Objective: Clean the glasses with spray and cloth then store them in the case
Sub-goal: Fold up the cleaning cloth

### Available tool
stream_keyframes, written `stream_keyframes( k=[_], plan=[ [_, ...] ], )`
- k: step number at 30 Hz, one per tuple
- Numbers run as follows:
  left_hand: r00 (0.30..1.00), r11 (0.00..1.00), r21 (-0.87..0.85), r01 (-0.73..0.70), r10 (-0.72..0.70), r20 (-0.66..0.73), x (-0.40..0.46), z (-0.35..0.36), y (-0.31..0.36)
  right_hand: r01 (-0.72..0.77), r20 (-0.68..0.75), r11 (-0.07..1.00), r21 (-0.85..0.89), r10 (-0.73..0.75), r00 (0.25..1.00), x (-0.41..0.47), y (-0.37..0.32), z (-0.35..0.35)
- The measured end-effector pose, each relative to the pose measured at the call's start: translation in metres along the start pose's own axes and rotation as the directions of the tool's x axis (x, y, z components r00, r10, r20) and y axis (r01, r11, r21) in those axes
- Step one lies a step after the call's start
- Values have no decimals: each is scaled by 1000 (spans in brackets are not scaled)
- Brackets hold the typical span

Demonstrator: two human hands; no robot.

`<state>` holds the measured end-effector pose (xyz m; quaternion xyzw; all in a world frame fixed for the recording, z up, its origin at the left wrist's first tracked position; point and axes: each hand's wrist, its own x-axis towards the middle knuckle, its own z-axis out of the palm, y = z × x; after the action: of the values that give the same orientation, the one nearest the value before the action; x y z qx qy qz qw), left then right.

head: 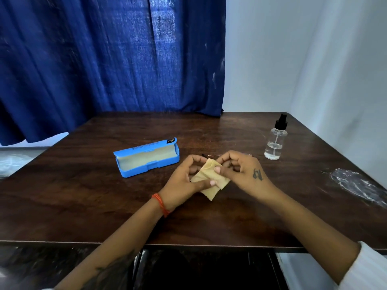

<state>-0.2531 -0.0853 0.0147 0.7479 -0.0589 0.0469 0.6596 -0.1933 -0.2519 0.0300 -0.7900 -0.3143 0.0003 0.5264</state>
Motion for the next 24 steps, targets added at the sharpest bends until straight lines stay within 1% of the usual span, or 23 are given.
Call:
stream_keyframes(
  k=[1,2,3,5,7,8,9,10,11,12,13,14,15,16,17,19,21,23,24],
  plan=[
    [999,999,-33,27,-27,-17,-1,-2,2,-104,36,987,119,100,994,2,-3,1],
    [998,996,-73,57,-60,-33,-2,-6,3,-219,104,949,229,199,974,4,-6,3],
    [995,990,-111,86,-91,-42,-3,-11,5,-325,190,891,316,276,942,7,-9,4],
    [988,978,-158,138,-147,-48,-4,-20,7,-485,333,768,419,367,869,13,-13,8],
    [980,971,-164,176,-188,-61,-7,-28,9,-576,405,668,470,416,814,18,-17,14],
    [976,968,-165,190,-204,-71,-8,-32,10,-598,417,640,482,433,799,20,-19,18],
    [972,964,-169,205,-220,-79,-10,-35,11,-604,415,639,476,442,795,21,-20,23],
    [968,960,-170,222,-239,-82,-11,-39,12,-590,395,670,450,443,805,22,-21,28],
    [963,956,-166,242,-258,-81,-13,-42,12,-550,350,731,404,432,831,23,-22,33],
    [957,951,-164,262,-278,-84,-14,-45,12,-474,273,816,330,398,876,23,-23,39],
    [951,945,-171,277,-295,-88,-15,-46,12,-349,158,913,210,321,934,23,-23,45],
    [944,937,-190,293,-315,-96,-16,-47,12,-186,35,982,42,184,982,24,-23,50],
    [935,925,-219,310,-338,-107,-16,-48,12,-19,-52,991,-133,12,999,25,-22,54],
    [926,913,-252,322,-359,-116,-16,-48,12,115,-95,957,-268,-145,985,25,-21,58],
    [921,902,-285,325,-370,-123,-17,-48,12,205,-103,916,-345,-254,962,26,-20,62],
    [921,888,-349,300,-365,-136,-18,-50,11,302,-71,874,-381,-353,933,24,-20,69],
    [922,884,-396,248,-341,-182,-18,-53,10,353,-28,875,-331,-383,923,21,-21,73],
    [920,891,-404,209,-319,-226,-19,-56,8,351,52,917,-188,-348,936,21,-21,71],
    [921,898,-392,198,-307,-239,-20,-57,9,308,108,945,-110,-296,949,21,-20,69]
  ],
)
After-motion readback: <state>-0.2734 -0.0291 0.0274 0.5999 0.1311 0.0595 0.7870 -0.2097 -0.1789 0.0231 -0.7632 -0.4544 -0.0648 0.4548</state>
